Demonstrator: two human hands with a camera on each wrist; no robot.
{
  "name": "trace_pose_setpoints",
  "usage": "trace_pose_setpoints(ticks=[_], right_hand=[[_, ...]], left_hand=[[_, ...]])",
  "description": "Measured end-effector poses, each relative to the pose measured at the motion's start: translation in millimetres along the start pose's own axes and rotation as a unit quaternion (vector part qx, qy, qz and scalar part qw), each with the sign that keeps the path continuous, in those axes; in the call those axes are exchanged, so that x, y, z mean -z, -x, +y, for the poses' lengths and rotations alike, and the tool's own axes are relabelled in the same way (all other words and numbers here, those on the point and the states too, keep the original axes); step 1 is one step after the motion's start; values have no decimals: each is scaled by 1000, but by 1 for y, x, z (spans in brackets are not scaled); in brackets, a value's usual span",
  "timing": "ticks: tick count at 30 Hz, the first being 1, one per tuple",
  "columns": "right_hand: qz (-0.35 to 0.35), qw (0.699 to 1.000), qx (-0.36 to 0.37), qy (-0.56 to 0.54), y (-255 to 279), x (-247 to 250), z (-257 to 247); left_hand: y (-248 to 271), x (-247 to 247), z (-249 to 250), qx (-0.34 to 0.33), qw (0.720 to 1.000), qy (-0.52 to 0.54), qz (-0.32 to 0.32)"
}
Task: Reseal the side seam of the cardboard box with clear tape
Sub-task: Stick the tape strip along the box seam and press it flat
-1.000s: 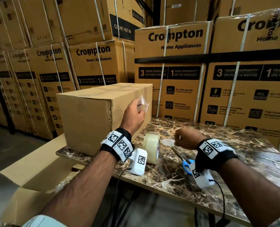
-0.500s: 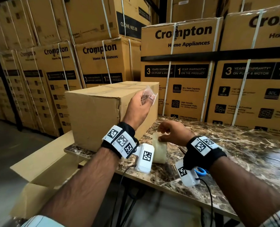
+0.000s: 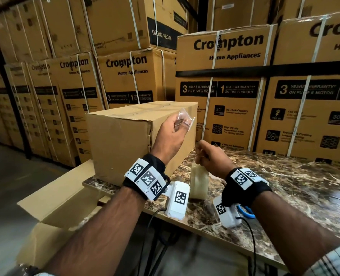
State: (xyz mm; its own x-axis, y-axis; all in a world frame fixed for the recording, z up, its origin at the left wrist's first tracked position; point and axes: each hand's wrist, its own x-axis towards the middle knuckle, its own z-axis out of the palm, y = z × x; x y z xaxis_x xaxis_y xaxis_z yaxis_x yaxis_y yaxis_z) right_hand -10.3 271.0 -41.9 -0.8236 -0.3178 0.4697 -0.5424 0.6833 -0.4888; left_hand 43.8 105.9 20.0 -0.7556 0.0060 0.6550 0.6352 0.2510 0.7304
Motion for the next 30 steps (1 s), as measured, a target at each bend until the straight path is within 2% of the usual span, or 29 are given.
trace_pose_setpoints(ticks=[6, 18, 30], right_hand=[[-18, 1000, -12, 15, -8, -3, 7], [-40, 996, 13, 78, -9, 3, 7], [-47, 993, -23, 105, -5, -3, -5]], left_hand=[[-1, -2, 7, -7, 999, 29, -12], [3, -7, 1, -6, 999, 34, -20], [7, -6, 5, -12, 998, 50, -26]])
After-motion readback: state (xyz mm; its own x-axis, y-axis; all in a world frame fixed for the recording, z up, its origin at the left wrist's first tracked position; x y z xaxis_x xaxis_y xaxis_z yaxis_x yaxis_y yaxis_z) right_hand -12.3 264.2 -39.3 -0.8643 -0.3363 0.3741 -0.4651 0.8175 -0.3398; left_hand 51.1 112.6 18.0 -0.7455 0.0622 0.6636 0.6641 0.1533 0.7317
